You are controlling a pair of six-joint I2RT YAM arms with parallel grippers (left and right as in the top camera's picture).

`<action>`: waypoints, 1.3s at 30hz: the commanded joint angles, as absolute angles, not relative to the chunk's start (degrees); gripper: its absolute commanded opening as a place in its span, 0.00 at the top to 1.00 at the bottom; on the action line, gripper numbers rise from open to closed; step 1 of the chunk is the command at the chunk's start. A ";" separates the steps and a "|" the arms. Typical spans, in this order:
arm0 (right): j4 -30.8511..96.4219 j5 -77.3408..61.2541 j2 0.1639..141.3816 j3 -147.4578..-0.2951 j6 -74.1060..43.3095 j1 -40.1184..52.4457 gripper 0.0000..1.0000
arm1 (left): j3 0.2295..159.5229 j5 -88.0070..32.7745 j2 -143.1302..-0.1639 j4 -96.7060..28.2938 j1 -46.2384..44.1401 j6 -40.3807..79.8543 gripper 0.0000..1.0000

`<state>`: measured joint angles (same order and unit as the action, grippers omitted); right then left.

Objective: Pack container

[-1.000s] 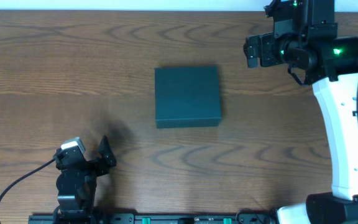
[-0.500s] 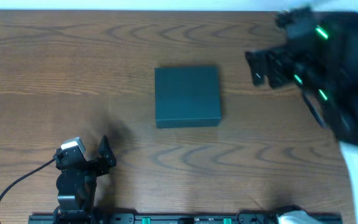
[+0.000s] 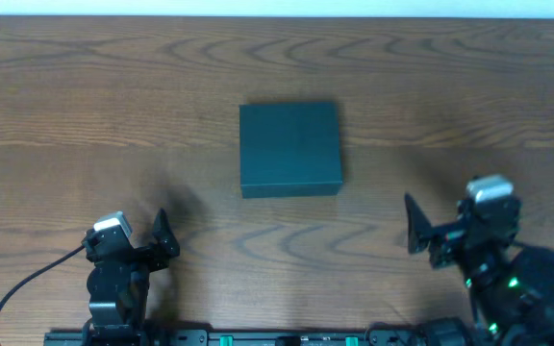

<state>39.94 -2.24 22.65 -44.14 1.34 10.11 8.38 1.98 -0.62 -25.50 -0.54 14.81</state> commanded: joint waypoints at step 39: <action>39.62 -1.28 0.36 -9.04 -13.65 6.20 0.01 | 7.31 2.98 -0.21 -25.61 -0.30 14.81 0.05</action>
<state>39.59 -1.87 0.95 -9.41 -12.82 6.74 8.38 1.96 -0.58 -25.47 -0.54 14.81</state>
